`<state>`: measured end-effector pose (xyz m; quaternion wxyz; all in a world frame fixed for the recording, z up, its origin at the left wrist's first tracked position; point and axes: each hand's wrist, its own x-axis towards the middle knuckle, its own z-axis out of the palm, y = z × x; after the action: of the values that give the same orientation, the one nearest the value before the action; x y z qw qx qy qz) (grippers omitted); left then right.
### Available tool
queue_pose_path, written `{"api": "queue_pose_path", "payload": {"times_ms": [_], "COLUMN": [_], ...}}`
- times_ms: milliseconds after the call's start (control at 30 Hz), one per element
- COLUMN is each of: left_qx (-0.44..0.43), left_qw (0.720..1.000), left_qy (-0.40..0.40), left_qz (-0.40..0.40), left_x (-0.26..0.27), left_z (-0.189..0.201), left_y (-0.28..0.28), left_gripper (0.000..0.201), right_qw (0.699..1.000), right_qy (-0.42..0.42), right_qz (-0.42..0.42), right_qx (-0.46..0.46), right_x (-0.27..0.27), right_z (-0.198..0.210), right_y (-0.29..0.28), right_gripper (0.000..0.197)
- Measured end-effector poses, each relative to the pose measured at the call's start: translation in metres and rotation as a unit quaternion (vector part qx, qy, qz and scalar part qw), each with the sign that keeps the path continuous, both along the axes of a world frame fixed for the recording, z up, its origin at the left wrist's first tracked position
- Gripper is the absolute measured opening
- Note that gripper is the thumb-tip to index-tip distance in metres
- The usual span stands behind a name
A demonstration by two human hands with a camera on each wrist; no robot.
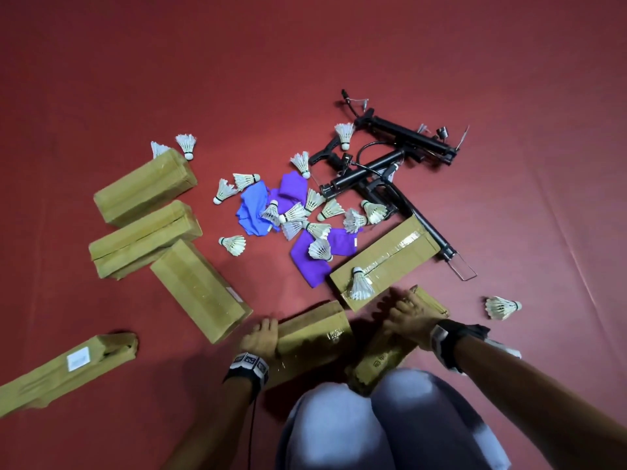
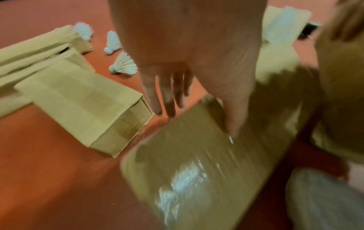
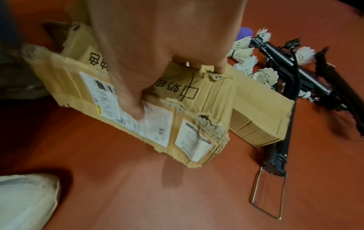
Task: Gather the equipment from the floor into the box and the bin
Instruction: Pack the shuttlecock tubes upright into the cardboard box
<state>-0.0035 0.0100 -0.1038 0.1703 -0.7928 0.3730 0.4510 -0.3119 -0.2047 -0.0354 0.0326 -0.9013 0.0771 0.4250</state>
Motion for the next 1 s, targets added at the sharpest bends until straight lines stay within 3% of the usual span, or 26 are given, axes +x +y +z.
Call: {"api": "queue_pose_path", "payload": {"times_ms": [67,133,233,267,367,400,500,633,767,867,1000], "left_qx": [0.029,0.046,-0.022,-0.019,-0.004,-0.002,0.01,-0.005,-0.089,-0.153,-0.274], "left_qw": [0.998,0.996,0.992,0.983,0.983,0.989,0.984,0.992,0.981,0.959,0.908], "left_qy": [-0.025,0.001,0.002,0.013,0.036,0.014,0.018,0.011,-0.011,-0.008,0.021], "left_qz": [0.04,0.078,0.123,0.184,0.18,0.145,0.176,0.124,0.17,0.237,0.317], "left_x": [-0.002,-0.004,-0.02,-0.027,-0.047,-0.047,-0.047,-0.036,-0.013,0.006,0.03], "left_z": [0.004,-0.01,-0.042,-0.042,-0.009,-0.003,0.034,0.144,0.274,0.391,0.558], "left_y": [0.004,0.012,0.031,0.036,0.034,0.036,0.033,0.02,0.003,-0.022,-0.064], "left_gripper": [0.092,0.067,0.057,0.056,0.061,0.063,0.055,0.095,0.093,0.085,0.078], "right_qw": [0.997,0.993,0.993,0.993,0.992,0.992,0.991,0.979,0.938,0.867,0.734], "right_qy": [0.073,0.1,0.105,0.105,0.109,0.105,0.074,0.015,-0.051,-0.094,-0.202], "right_qz": [-0.038,-0.054,-0.047,-0.045,-0.048,-0.054,-0.102,-0.198,-0.338,-0.489,-0.645], "right_qx": [0.007,0.004,-0.02,-0.026,-0.033,-0.037,-0.042,-0.044,-0.053,-0.03,0.061], "right_x": [-0.002,-0.001,-0.005,-0.006,-0.007,-0.009,-0.014,-0.014,0.001,0.02,0.046], "right_z": [0.015,0.019,0.014,0.012,0.017,0.024,0.052,0.134,0.247,0.359,0.505], "right_y": [0.003,0.005,0.008,0.009,0.014,0.014,0.016,0.022,0.02,0.01,-0.022], "right_gripper": [0.054,0.064,0.086,0.09,0.093,0.094,0.095,0.087,0.083,0.09,0.078]}}
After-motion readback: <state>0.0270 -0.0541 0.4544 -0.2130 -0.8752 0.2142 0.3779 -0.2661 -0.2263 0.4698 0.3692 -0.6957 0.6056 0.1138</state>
